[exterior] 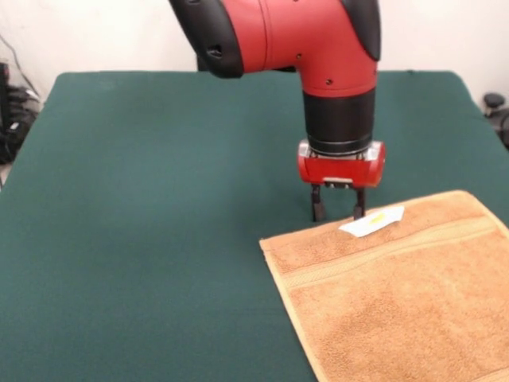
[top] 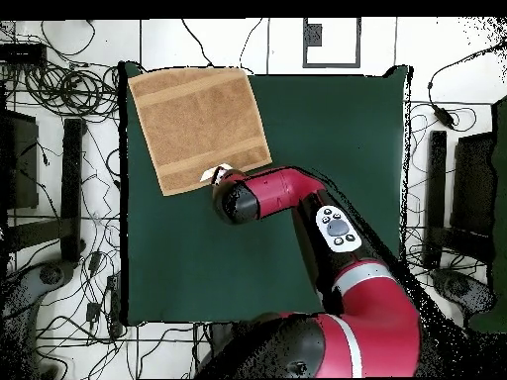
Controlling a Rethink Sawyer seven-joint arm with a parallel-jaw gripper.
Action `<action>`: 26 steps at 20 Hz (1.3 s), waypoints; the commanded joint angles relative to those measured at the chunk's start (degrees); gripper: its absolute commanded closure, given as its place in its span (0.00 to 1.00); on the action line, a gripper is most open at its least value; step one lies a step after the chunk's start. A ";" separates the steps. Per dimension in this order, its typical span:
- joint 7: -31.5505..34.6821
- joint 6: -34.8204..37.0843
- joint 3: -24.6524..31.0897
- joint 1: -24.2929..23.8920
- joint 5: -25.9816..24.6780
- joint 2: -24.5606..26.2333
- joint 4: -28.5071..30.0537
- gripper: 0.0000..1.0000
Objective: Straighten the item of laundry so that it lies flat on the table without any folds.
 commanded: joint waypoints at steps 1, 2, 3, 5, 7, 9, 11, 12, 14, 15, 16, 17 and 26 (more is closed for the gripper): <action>0.70 -1.72 -10.85 -1.22 -6.42 20.06 -1.05 0.00; 2.45 -2.06 -11.63 -0.44 -5.58 20.33 -1.43 0.00; 3.89 -2.56 -12.51 0.55 -5.14 20.66 -1.95 0.00; 7.36 -5.21 -16.02 4.77 -6.01 21.54 -4.29 0.00; 10.17 -9.73 -19.89 9.17 -7.10 23.66 -7.90 0.00; 13.06 -15.58 -25.29 14.74 -8.31 26.75 -12.71 0.00; 13.23 -18.32 -28.17 17.19 -7.04 29.17 -15.84 0.00; 12.74 -19.38 -29.32 18.01 -6.31 29.95 -16.81 0.00; 10.23 -22.44 -30.94 18.90 -5.49 30.83 -17.95 0.00; 7.92 -22.65 -29.39 17.41 -5.30 30.33 -17.51 0.00; 5.85 -21.86 -27.75 15.99 -5.42 29.66 -16.98 0.00; 5.38 -22.25 -28.00 16.11 -4.94 29.69 -17.02 0.00; 3.50 -20.03 -26.03 14.02 -1.73 28.96 -15.76 1.00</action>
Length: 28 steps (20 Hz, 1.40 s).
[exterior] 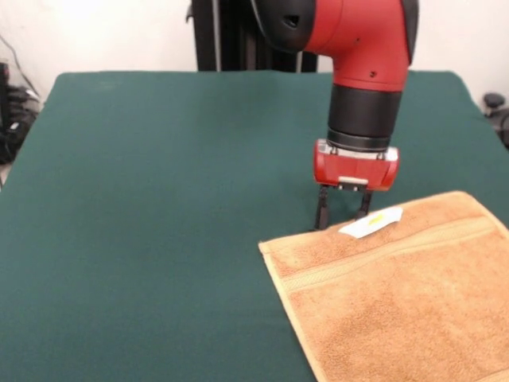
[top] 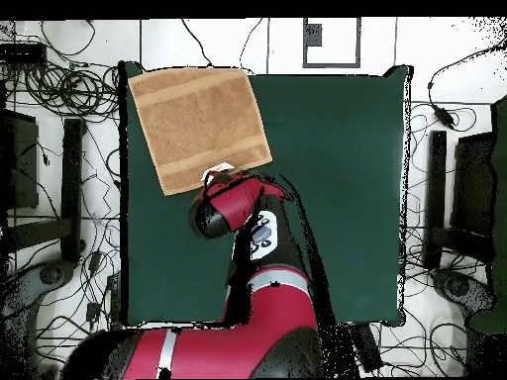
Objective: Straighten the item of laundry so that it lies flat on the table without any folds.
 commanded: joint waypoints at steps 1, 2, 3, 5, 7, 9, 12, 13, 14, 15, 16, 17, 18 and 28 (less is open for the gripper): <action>0.14 -6.02 -0.46 -8.82 -4.04 25.88 -9.41 1.00; -1.97 -5.53 1.86 -10.85 -5.05 25.65 -8.87 1.00; -1.47 -5.86 1.19 -10.19 -4.93 25.85 -9.18 1.00; -1.00 -6.67 -0.10 -8.86 -5.39 26.11 -9.82 1.00; -1.07 -7.16 -0.99 -7.92 -5.95 26.21 -10.32 1.00; -0.86 -7.02 -1.40 -7.56 -5.83 26.30 -10.58 1.00; -1.63 -5.98 0.21 -9.05 -5.61 25.94 -10.05 1.00; -1.94 -5.24 1.43 -10.21 -5.17 25.76 -9.51 1.00; -2.20 -4.73 2.37 -11.11 -4.87 25.65 -9.10 1.00; -1.46 -4.94 1.92 -10.74 -4.46 25.69 -9.12 1.00; -1.00 -5.32 1.67 -10.58 -4.31 25.73 -9.12 1.00; -0.53 -5.70 1.42 -10.43 -4.16 25.77 -9.12 1.00; -0.26 -5.89 1.03 -10.09 -4.14 25.78 -9.23 1.00; -3.58 1.86 3.86 -12.32 -2.66 24.88 -8.49 0.00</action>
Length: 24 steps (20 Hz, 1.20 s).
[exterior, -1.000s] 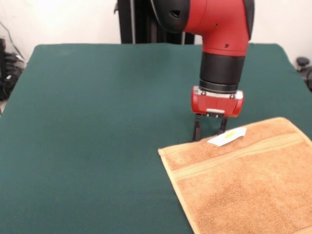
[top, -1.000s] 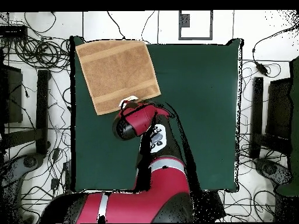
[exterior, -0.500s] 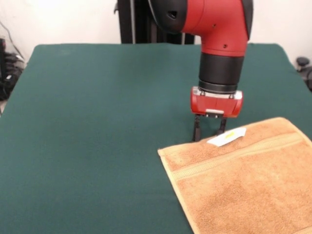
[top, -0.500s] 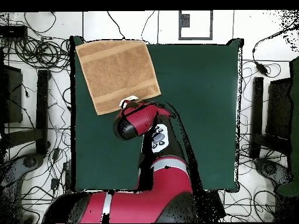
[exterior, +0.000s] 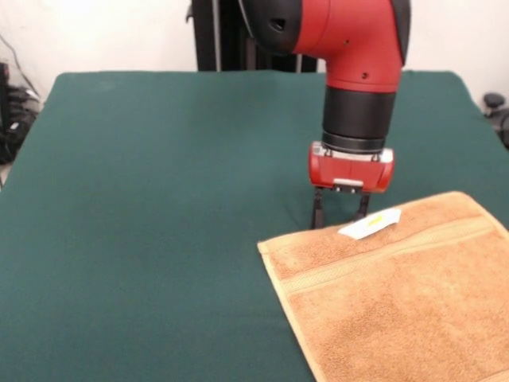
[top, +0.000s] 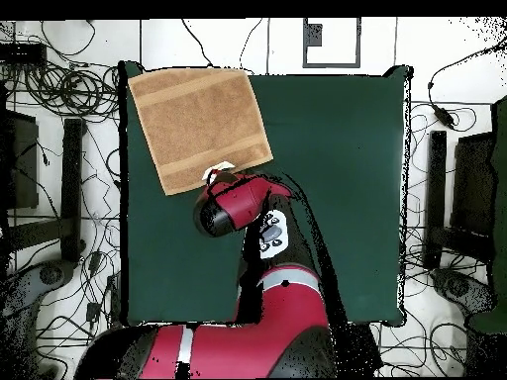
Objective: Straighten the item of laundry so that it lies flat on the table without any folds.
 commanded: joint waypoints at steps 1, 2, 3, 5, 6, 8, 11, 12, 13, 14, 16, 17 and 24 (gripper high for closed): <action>-5.11 3.98 3.45 -11.34 -2.55 24.98 -8.59 0.00; -6.83 5.37 5.28 -13.09 -2.34 24.85 -8.02 0.00; -7.27 5.96 5.71 -13.47 -2.27 24.81 -7.94 0.00; -8.41 7.29 7.14 -14.81 -2.19 24.83 -7.67 0.00; -8.51 7.43 7.35 -14.97 -2.41 24.83 -7.69 0.00; -8.20 7.70 7.33 -14.84 -2.90 24.82 -7.95 0.00; -7.94 7.94 7.52 -14.91 -3.71 24.76 -8.02 0.00; -7.98 8.13 7.69 -15.02 -3.95 24.74 -8.07 0.00; -7.77 8.54 7.56 -14.84 -4.05 24.74 -8.22 0.00; -7.81 8.54 7.68 -14.91 -4.35 24.72 -8.26 0.00; -8.42 9.57 8.54 -15.74 -4.28 24.77 -8.15 0.00; -8.50 10.07 8.82 -16.03 -4.09 24.80 -8.11 0.00; -10.14 15.69 13.15 -21.32 0.35 25.59 -6.41 0.00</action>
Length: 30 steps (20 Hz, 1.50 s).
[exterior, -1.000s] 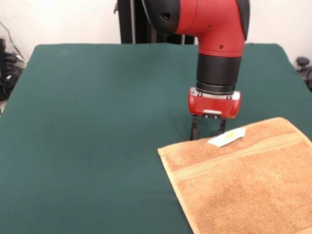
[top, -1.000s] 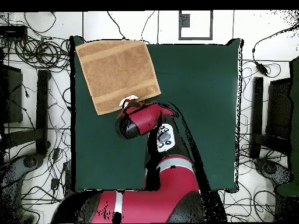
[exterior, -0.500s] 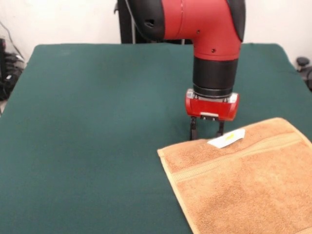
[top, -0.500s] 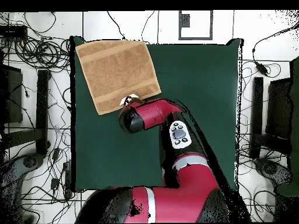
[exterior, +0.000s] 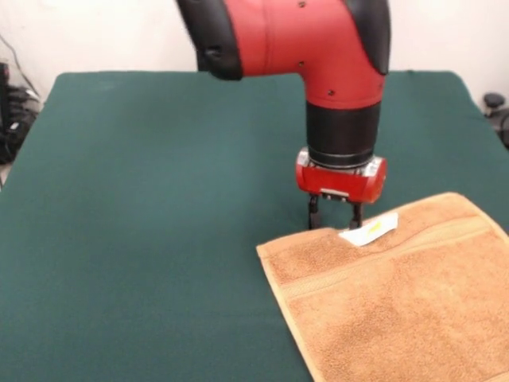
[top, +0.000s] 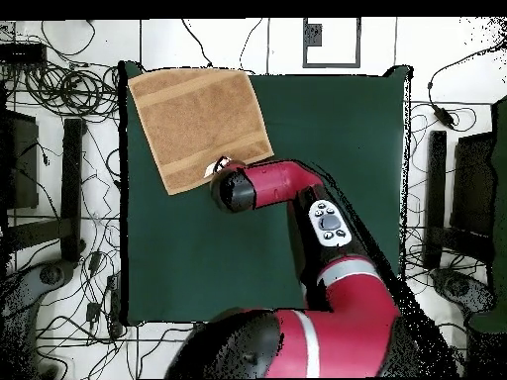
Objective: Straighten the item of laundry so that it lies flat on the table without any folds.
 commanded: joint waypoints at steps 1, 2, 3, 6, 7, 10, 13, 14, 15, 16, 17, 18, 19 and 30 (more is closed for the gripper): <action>-9.45 1.78 -2.48 -6.93 -5.68 25.91 -6.06 0.00; -8.68 2.24 -3.18 -6.10 -5.82 25.30 -5.72 0.00; -6.86 1.99 -4.52 -4.55 -6.26 24.29 -5.21 0.00; -6.28 1.82 -5.60 -2.84 -7.72 21.22 -2.81 0.00; -6.39 1.95 -5.74 -2.52 -8.13 20.36 -2.18 0.00; -8.30 4.96 -4.65 -3.29 -7.00 18.58 -0.54 0.00; -9.69 9.81 -3.33 -4.23 -4.48 16.69 1.07 0.00; -9.79 11.23 -2.98 -4.46 -3.67 15.96 1.75 0.00; -9.92 12.52 -2.57 -4.73 -2.91 15.22 2.45 0.00; -10.00 13.44 -2.13 -5.06 -2.24 14.56 3.12 0.00; -10.01 14.63 -1.77 -5.30 -1.51 13.82 3.80 0.00; -10.22 15.46 -1.42 -5.56 -1.00 13.15 4.32 0.00; -10.25 16.47 -1.40 -5.44 -0.68 12.28 4.76 0.00; -11.09 24.60 1.46 -6.72 3.81 6.06 8.35 0.00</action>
